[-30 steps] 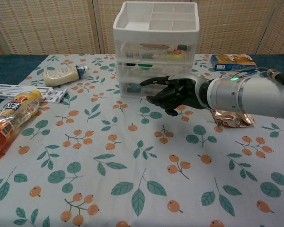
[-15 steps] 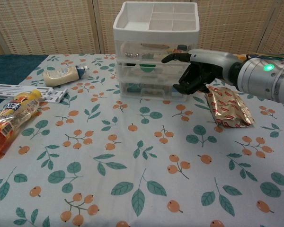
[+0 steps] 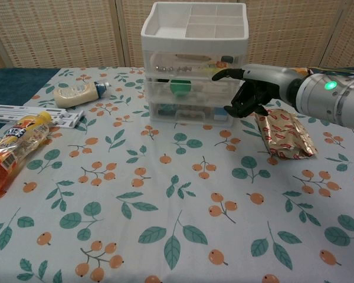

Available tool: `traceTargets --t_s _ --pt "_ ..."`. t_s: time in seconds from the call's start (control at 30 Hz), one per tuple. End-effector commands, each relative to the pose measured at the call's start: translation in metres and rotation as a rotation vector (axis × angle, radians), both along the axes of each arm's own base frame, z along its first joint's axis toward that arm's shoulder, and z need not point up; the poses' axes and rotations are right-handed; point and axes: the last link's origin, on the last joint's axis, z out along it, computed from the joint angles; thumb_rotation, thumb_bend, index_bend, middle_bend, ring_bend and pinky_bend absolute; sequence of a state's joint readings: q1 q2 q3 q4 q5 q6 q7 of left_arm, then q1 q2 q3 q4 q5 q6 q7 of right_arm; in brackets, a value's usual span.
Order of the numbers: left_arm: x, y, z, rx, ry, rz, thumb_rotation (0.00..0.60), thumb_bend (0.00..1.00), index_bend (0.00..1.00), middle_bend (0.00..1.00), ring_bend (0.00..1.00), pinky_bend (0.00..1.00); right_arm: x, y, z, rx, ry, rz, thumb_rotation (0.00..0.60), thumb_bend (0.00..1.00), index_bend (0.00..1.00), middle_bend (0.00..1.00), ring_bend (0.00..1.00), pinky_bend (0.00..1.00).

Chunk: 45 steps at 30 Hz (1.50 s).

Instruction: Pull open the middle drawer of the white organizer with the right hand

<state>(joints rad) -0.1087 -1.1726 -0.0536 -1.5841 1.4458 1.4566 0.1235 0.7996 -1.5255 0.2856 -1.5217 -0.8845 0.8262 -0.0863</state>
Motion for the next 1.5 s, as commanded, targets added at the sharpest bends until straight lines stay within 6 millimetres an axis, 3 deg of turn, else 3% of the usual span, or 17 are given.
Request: traceTargets --t_s 0.03,0.77,1.0,1.5 --pt "0.000 0.000 0.000 0.001 -0.001 0.000 0.600 0.14 0.08 0.07 0.11 0.11 0.000 0.000 -0.001 0.002 0.000 -0.001 0.600 0.51 0.06 0.86 0.90 0.80" --pt "-0.002 0.000 0.000 0.003 0.000 0.008 0.600 0.14 0.08 0.07 0.11 0.11 0.004 -0.016 -0.009 0.017 0.019 -0.025 0.600 0.51 0.06 0.86 0.90 0.80" --pt "-0.002 0.000 0.000 0.003 -0.001 0.009 0.600 0.14 0.08 0.07 0.11 0.11 0.003 -0.020 -0.007 0.014 0.041 -0.024 0.600 0.51 0.15 0.86 0.90 0.80" --pt "-0.001 -0.001 0.000 0.004 -0.001 0.005 0.600 0.14 0.08 0.07 0.11 0.11 0.000 -0.008 -0.003 0.036 0.040 -0.007 0.600 0.51 0.22 0.86 0.91 0.80"
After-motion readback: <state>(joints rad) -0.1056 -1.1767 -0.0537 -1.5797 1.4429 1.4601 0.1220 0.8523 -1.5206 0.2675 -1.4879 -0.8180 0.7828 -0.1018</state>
